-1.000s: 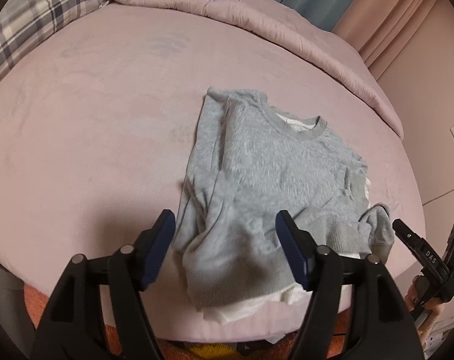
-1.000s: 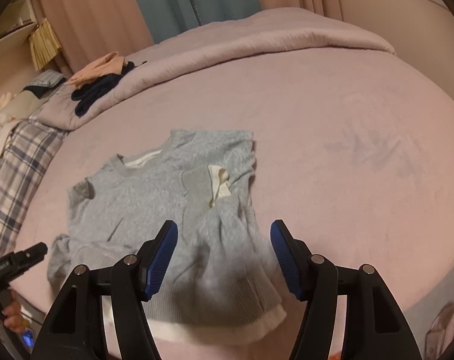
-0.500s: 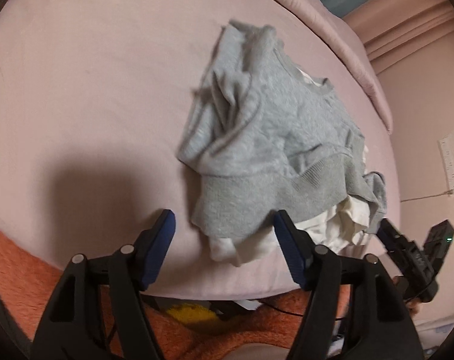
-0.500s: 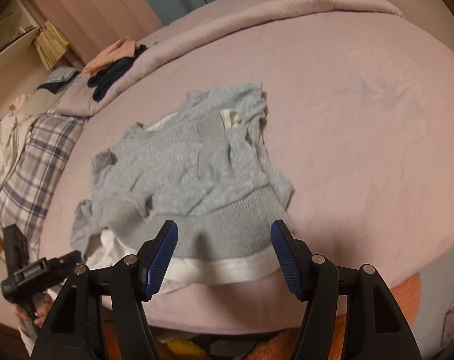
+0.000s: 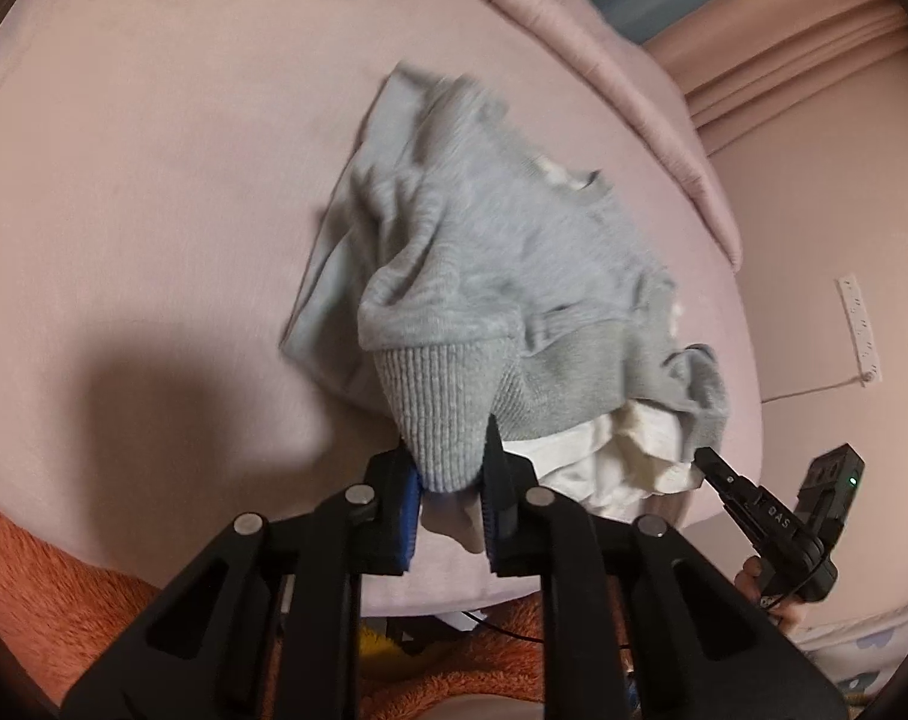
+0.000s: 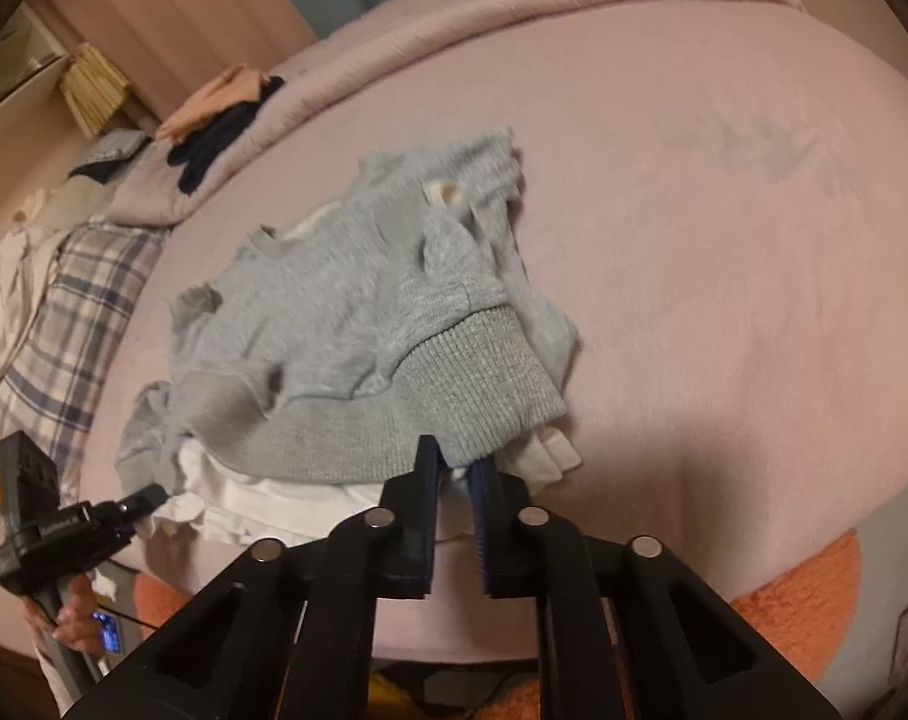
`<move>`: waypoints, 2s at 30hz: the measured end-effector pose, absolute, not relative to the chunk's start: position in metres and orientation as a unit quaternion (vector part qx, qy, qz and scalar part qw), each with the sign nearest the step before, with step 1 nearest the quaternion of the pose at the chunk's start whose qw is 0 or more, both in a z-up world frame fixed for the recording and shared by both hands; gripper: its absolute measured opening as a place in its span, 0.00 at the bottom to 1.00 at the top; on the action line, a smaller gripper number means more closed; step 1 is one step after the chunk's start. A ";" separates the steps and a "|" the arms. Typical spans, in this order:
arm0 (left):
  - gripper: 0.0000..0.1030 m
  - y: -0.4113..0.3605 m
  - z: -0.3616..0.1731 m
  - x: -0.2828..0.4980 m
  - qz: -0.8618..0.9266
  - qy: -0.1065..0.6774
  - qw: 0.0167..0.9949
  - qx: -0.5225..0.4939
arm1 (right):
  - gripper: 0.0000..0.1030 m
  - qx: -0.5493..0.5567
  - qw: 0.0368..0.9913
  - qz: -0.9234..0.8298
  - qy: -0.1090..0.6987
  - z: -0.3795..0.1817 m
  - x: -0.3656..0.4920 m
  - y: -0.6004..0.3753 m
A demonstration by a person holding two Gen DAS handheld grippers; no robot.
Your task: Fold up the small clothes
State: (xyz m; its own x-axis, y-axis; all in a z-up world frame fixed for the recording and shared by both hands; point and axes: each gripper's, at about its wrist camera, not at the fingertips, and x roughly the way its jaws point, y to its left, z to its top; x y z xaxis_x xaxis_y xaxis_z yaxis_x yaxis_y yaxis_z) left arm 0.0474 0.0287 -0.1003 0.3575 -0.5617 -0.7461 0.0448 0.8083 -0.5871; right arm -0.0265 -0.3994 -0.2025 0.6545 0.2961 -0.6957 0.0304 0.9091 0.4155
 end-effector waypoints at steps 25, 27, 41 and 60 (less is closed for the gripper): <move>0.15 0.018 -0.062 0.182 -0.190 0.489 0.814 -0.250 | 0.06 0.212 0.921 0.096 0.312 -0.126 0.079 -0.389; 0.15 0.016 -0.064 0.198 -0.170 0.491 0.821 -0.235 | 0.06 0.206 0.920 0.081 0.322 -0.130 0.096 -0.388; 0.16 0.008 -0.103 0.270 -0.127 0.524 0.811 -0.226 | 0.06 0.170 0.907 0.032 0.385 -0.155 0.170 -0.387; 0.68 0.034 -0.074 0.207 -0.103 0.504 0.833 -0.203 | 0.71 0.147 0.918 0.028 0.366 -0.146 0.122 -0.408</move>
